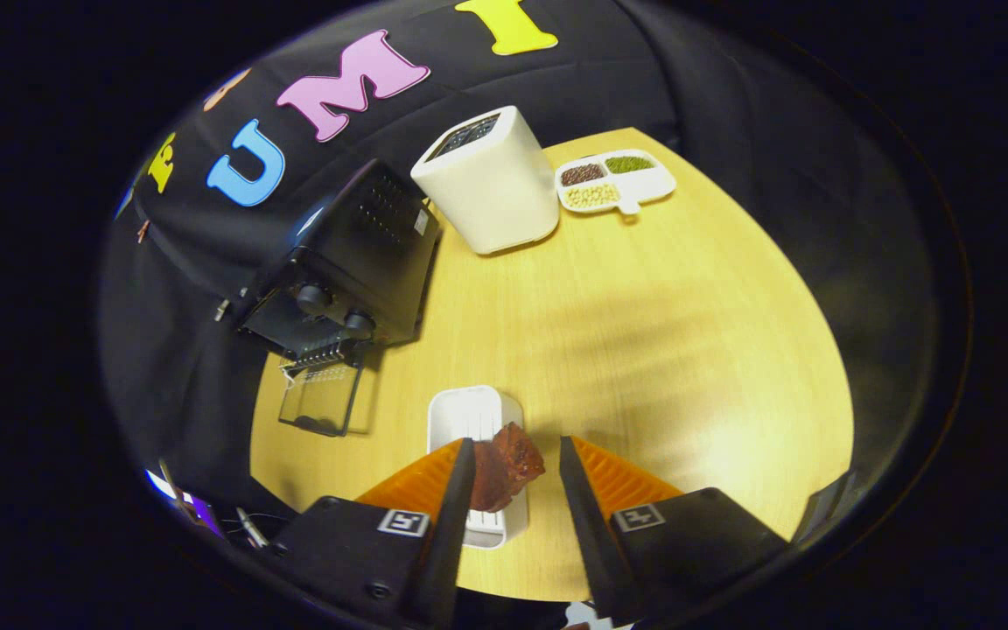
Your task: Open the toaster oven, put the food inside, and close the toaster oven door.
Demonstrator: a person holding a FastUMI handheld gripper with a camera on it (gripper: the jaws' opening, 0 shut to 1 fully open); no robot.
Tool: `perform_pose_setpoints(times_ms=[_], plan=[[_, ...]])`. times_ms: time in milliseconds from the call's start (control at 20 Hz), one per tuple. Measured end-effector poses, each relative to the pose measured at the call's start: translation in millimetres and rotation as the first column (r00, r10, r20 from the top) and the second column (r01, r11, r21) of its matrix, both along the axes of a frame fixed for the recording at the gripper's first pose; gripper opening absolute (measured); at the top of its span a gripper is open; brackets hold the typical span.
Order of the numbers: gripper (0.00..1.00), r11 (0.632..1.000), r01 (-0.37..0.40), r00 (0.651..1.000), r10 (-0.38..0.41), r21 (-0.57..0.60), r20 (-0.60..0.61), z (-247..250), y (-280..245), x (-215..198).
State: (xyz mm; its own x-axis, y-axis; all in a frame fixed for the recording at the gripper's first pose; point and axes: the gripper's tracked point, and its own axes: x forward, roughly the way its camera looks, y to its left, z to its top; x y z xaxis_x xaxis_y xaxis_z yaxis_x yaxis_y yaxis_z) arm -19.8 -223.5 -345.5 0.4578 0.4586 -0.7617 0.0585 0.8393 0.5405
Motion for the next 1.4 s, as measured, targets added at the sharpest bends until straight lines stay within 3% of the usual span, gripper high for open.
perform_pose_setpoints(times_ms=[150, 250, 300, 500, 550, 750, 1100, 1400], plan=[[0.29, 0.998, -0.006, 1.0, 0.006, 0.064, -0.011, -3.7, -4.3, -3.3], [0.19, 0.99, 0.015, 1.0, -0.017, 0.143, 0.013, 9.5, 1.5, 2.4], [0.17, 0.992, 0.01, 0.999, -0.014, 0.124, 0.029, 9.4, -0.9, 1.8], [0.17, 0.998, 0.019, 0.99, -0.027, 0.06, 0.135, 37.8, -9.9, 4.9], [0.13, 0.998, 0.034, 0.986, -0.043, 0.056, 0.164, 49.3, -10.7, 7.2], [0.13, 0.999, 0.028, 0.958, -0.037, 0.034, 0.283, 100.2, 14.8, 0.2], [0.13, 0.996, -0.041, 0.914, 0.003, 0.085, 0.405, 180.9, 125.0, -11.7], [0.13, 0.992, -0.045, 0.915, -0.007, 0.12, 0.403, 185.7, 210.0, -8.8]])
